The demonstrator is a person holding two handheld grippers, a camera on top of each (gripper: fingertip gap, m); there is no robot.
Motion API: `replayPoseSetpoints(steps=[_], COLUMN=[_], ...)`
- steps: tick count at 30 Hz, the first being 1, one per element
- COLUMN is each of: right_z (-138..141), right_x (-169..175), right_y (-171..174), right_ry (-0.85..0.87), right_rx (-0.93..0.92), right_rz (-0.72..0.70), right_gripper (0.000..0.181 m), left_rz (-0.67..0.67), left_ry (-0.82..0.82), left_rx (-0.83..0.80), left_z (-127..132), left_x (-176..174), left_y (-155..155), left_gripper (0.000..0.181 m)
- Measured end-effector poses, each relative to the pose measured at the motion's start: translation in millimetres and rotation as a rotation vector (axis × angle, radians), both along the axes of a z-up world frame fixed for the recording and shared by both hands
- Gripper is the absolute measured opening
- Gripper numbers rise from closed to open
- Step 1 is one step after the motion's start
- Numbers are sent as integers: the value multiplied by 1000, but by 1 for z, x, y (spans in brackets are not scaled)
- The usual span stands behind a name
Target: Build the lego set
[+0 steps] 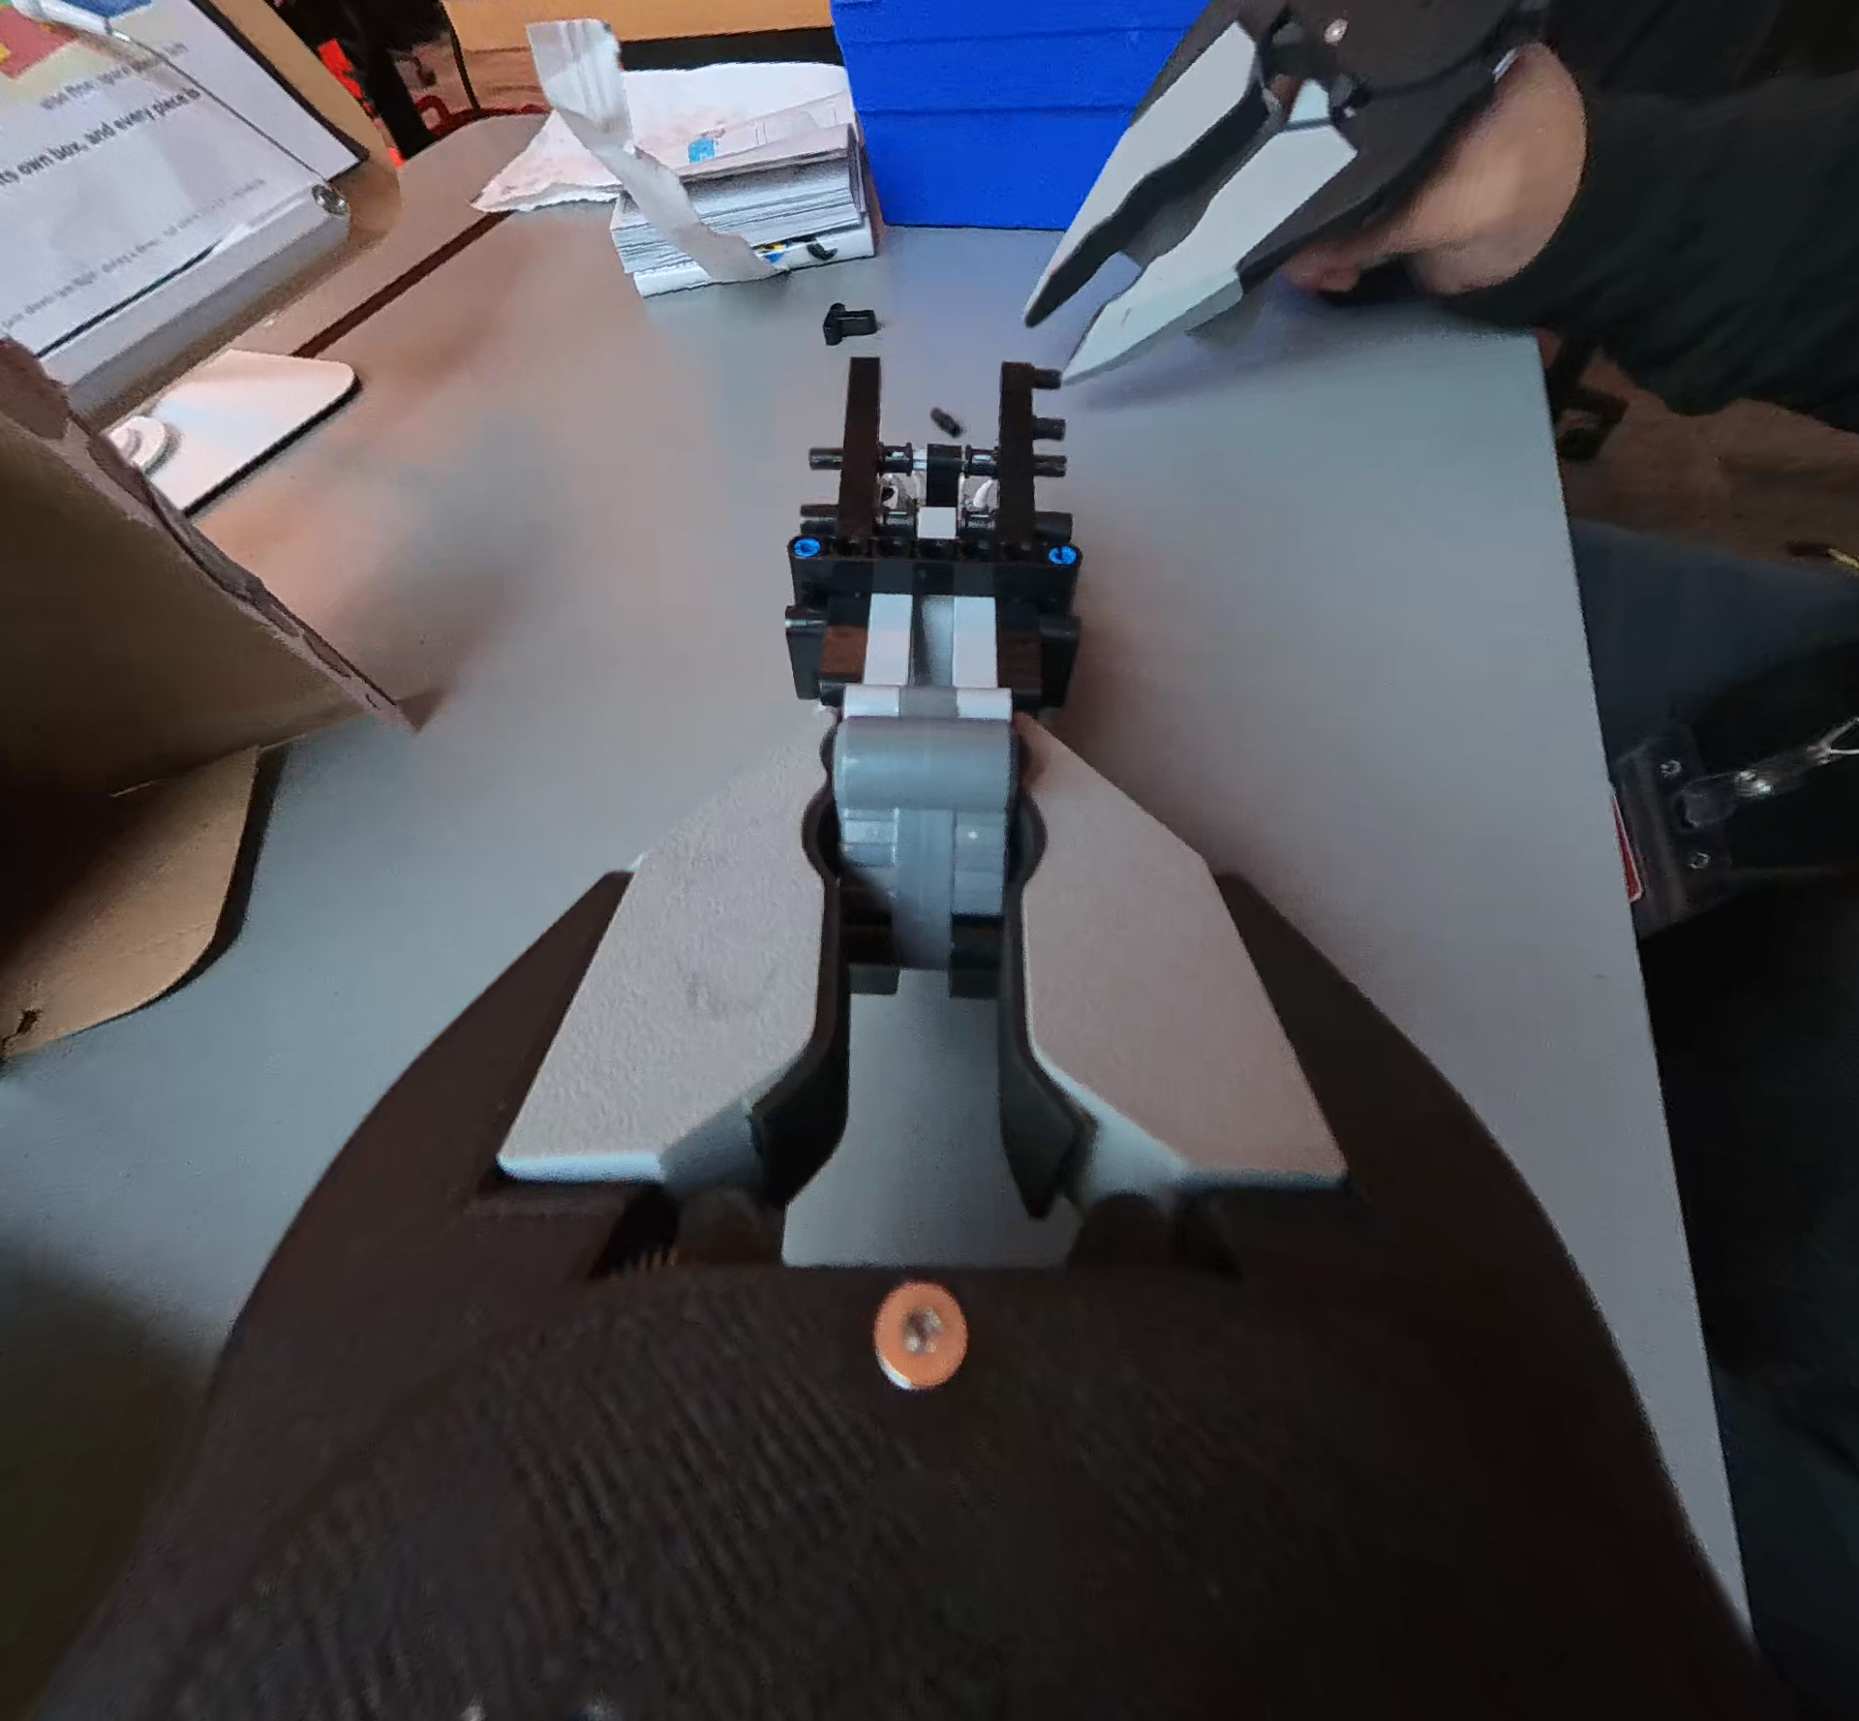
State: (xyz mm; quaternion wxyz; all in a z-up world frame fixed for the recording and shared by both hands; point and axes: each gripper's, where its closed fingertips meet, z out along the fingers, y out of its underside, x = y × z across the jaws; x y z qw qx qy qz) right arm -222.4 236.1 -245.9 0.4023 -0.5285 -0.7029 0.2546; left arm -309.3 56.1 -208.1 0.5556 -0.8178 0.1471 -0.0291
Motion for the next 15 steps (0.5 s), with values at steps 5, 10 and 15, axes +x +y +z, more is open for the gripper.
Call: replayPoseSetpoints(steps=[5,10,15], right_z=[-13,-14,-13], right_x=[-5,-5,-5], right_y=[-3,-4,-5], right_ry=[-76,-75,-68], right_rx=[100,143,127], right_rz=[13,22,30], right_gripper=[27,25,26], left_rz=[0,3,-2], left_ry=[19,12,32], left_rx=[5,3,10], left_z=[0,0,0], left_x=[1,0,1], left_y=[0,0,0], left_gripper=[25,25,25])
